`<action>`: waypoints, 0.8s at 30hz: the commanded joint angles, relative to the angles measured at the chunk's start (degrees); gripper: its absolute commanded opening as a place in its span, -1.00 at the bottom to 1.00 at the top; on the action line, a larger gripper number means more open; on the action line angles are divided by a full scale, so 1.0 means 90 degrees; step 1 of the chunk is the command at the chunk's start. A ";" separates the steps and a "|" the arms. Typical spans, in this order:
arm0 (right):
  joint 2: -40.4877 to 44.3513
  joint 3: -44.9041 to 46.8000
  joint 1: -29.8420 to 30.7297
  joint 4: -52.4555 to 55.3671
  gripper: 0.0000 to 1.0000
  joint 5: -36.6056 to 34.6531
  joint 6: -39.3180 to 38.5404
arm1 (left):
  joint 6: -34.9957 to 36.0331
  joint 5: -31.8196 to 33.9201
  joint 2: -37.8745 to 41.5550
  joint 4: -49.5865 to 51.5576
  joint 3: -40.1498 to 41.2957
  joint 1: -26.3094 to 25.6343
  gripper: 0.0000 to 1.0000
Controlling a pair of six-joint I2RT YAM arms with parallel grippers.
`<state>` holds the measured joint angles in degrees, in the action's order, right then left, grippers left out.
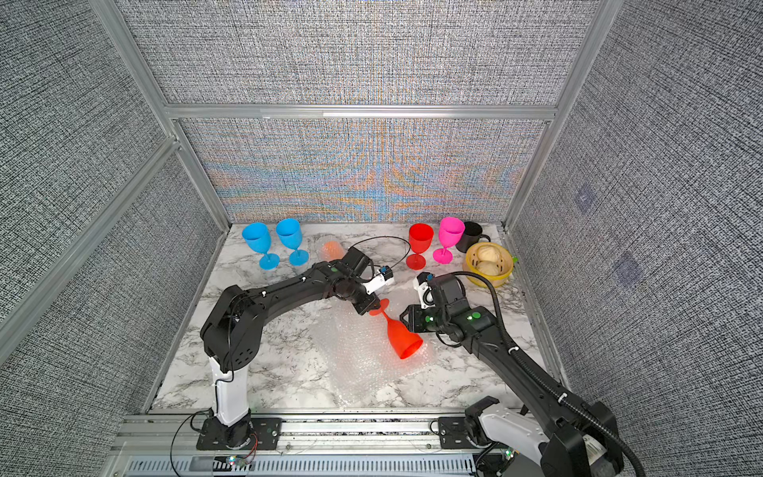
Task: Unpack wine glasses from bubble wrap
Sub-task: Pick up the wine glass from the bubble wrap.
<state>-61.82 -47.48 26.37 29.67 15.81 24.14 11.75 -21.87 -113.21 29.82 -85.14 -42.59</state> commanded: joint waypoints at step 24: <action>0.0609 -0.0029 -0.0488 0.0194 -0.22 -0.0422 0.0396 | -0.5898 -0.2429 0.1868 -0.6466 0.2859 0.1465 -1.00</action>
<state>-56.34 -48.05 21.93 31.07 9.58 27.35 -27.35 -43.09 -97.56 -11.60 -62.19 -30.68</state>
